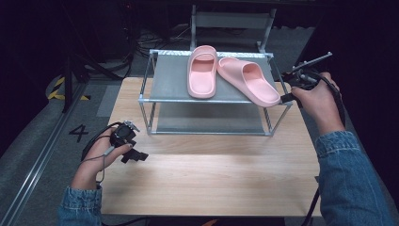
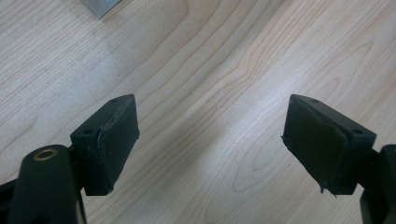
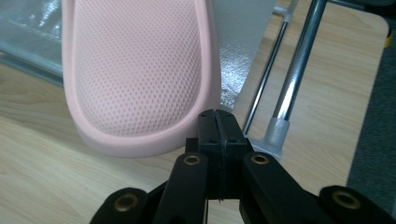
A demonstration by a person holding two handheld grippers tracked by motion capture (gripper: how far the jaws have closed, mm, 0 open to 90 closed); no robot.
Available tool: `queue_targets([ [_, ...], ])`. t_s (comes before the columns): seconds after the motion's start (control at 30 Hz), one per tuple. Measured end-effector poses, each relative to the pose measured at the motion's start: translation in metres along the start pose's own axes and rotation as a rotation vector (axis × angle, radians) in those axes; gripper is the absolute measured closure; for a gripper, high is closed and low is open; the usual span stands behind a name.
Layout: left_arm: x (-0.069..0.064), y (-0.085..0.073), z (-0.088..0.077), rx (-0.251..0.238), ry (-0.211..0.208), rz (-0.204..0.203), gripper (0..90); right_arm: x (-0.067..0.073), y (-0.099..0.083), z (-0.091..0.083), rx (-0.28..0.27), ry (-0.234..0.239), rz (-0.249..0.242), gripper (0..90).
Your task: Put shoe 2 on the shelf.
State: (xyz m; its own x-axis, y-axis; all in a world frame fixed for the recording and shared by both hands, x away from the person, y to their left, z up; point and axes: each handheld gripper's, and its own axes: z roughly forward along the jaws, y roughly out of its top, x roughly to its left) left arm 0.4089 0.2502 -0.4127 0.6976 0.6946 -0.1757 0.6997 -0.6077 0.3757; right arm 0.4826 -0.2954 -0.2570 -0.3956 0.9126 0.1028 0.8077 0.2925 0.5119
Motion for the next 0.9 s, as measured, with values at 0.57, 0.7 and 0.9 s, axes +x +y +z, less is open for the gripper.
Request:
queue_targets([
  [0.57,-0.001,0.002,0.002,0.009,-0.010,0.010,19.0,0.056,0.007,0.006,-0.049,0.167,-0.125,90.0],
  [0.7,-0.001,0.003,0.002,0.005,-0.011,0.022,19.1,0.069,0.011,0.009,-0.065,0.177,-0.156,90.0],
  [0.9,0.000,0.005,0.004,0.004,-0.021,0.015,18.9,0.086,0.008,0.004,-0.106,0.141,-0.217,90.0],
])
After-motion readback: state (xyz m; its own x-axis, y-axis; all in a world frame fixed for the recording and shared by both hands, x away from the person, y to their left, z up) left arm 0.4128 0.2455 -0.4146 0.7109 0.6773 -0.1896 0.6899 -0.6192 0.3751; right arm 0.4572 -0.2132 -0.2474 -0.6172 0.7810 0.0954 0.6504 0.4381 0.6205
